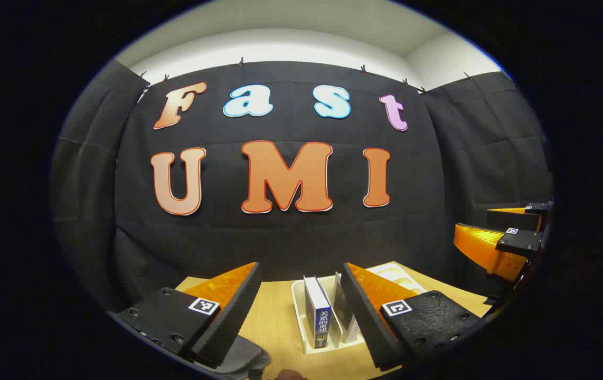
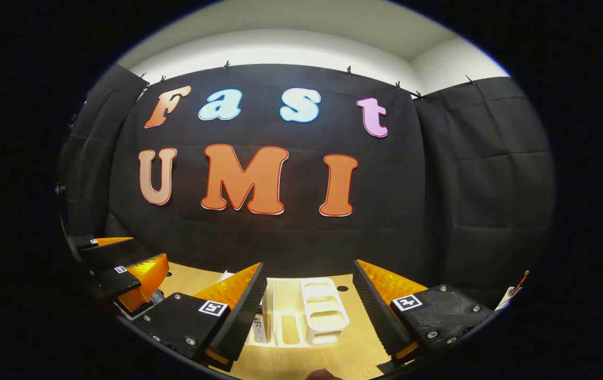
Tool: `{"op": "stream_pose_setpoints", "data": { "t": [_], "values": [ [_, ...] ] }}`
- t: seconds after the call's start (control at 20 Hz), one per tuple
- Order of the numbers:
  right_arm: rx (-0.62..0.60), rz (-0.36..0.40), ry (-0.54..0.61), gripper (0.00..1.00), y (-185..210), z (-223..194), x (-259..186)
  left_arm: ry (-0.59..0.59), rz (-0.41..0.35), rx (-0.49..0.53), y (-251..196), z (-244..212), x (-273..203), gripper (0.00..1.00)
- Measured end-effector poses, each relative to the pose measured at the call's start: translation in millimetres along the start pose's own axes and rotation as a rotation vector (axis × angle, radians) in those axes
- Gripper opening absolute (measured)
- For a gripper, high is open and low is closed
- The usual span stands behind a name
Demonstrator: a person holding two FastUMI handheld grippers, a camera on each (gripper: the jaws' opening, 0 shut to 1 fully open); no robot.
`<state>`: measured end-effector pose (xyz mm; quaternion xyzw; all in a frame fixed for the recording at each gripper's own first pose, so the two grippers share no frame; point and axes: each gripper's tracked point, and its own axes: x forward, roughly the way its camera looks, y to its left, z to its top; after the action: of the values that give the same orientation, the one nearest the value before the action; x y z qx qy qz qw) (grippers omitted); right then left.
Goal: Open the schoolbag, grab two books from the bookshelf and put them into the schoolbag.
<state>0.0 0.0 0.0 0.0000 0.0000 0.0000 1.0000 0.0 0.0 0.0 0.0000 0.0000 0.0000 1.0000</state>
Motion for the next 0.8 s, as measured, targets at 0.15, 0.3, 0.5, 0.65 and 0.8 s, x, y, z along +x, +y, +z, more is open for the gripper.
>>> {"op": "stream_pose_setpoints", "data": {
  "t": [0.15, 0.3, 0.5, 0.65, 0.8],
  "values": [
    [-0.003, 0.012, -0.003, 0.97, 3.3, -0.8, 3.9, 0.001, 0.013, -0.007, 7.8, -0.6, -0.4, 0.96],
    [0.009, 0.023, 0.003, 0.97, 7.2, -4.2, 7.2, 0.002, 0.031, -0.002, 14.1, -1.5, 1.4, 0.96],
    [0.000, 0.035, 0.009, 0.97, 10.6, -7.6, 9.6, 0.000, 0.034, 0.003, 13.1, -2.5, 4.9, 0.96],
    [-0.007, 0.039, 0.016, 0.97, 10.1, -10.7, 9.8, 0.010, 0.031, 0.008, 10.9, -5.0, 8.8, 0.96],
    [-0.008, 0.036, 0.018, 0.97, 7.3, -11.6, 11.3, 0.004, 0.025, 0.008, 5.9, -4.6, 10.7, 0.96]
  ]
}}
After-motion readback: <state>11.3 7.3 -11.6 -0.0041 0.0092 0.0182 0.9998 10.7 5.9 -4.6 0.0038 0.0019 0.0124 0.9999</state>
